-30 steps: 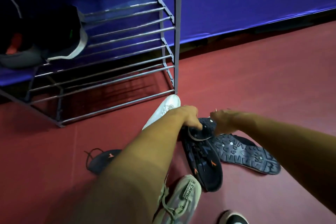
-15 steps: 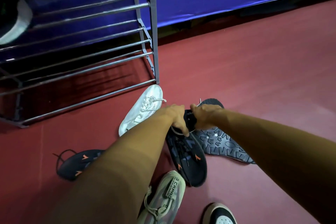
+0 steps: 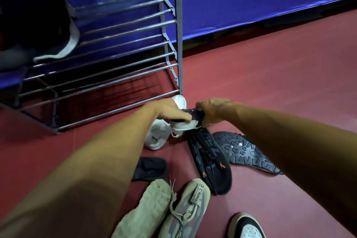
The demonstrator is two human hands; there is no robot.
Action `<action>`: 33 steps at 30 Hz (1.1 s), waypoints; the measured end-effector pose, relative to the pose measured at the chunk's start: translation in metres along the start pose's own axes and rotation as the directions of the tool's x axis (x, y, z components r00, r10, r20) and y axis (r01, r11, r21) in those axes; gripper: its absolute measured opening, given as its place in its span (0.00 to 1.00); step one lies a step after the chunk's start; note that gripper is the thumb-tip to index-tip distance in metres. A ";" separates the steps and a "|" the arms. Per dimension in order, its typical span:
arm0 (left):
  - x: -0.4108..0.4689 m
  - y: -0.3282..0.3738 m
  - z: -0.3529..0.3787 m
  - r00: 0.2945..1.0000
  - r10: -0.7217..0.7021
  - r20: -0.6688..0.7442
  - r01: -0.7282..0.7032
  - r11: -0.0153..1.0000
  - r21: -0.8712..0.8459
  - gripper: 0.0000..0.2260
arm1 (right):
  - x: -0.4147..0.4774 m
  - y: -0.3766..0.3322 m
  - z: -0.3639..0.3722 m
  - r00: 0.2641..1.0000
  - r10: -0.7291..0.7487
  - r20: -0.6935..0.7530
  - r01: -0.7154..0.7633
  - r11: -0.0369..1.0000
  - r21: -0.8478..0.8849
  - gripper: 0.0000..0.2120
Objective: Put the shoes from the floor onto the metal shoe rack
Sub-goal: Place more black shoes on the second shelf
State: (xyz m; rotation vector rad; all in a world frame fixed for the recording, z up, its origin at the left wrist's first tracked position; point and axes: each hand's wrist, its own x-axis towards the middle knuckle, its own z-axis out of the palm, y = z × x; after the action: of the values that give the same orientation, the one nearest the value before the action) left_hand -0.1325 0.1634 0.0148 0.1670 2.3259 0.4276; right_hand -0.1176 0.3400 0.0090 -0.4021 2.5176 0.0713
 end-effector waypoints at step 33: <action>-0.163 -0.121 -0.056 0.858 -0.233 -0.457 -0.316 0.462 -0.829 0.25 | -0.029 -0.138 -0.108 0.912 -0.128 -0.390 0.370 0.669 0.644 0.08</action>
State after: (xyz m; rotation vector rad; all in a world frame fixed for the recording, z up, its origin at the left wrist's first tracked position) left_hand -0.0557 -0.0039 0.1172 -0.4835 2.2255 1.8795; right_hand -0.1113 0.2012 0.1198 -0.4516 2.5091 -1.1371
